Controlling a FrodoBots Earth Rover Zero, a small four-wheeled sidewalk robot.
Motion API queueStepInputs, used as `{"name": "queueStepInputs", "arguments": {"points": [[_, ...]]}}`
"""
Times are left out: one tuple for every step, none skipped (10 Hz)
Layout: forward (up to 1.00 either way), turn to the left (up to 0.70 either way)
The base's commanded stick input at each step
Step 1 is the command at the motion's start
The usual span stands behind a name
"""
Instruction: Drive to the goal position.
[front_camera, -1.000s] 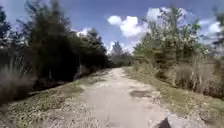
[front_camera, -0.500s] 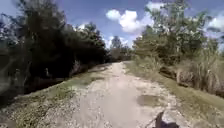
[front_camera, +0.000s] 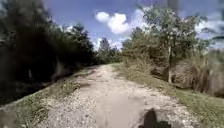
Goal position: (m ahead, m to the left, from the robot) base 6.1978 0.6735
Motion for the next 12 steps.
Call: {"name": "queueStepInputs", "arguments": {"points": [[0.85,0.00],[0.85,0.00],[0.85,0.00],[0.85,0.00],[0.85,0.00],[0.85,0.00],[0.85,0.13],[0.85,0.29],[0.85,0.34],[0.85,0.27],[0.85,0.11],[0.85,0.00]]}}
